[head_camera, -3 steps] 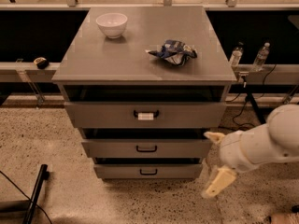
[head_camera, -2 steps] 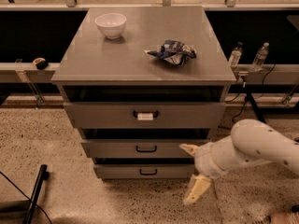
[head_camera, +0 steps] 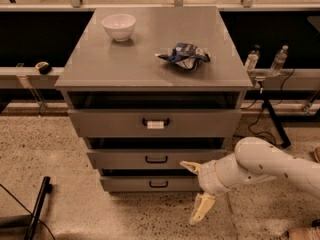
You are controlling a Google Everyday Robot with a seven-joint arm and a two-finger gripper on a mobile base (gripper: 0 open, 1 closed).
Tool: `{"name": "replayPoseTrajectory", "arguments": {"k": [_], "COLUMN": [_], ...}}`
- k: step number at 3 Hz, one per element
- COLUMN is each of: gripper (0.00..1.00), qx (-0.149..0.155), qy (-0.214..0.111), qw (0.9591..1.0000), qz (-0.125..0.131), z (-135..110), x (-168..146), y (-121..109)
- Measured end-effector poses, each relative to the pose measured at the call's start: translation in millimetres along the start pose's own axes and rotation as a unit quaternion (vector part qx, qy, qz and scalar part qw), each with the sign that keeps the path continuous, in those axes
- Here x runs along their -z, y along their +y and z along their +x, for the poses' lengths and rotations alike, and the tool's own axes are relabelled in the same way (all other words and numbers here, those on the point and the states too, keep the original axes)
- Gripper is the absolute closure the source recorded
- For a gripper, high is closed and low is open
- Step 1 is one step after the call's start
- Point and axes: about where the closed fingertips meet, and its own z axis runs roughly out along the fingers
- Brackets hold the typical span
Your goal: Open middle drawer
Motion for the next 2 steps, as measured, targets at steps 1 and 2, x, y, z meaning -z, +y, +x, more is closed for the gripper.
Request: {"name": "replayPoseTrajectory", "arguments": {"k": [1, 2], "gripper": [0.0, 0.0], "qx": [0.003, 0.027], "qy": [-0.015, -0.039], "qw": [0.9995, 0.997], "qz": [0.027, 0.061], "z": [6, 22], "x": [-16, -60], "y": [-12, -30]}}
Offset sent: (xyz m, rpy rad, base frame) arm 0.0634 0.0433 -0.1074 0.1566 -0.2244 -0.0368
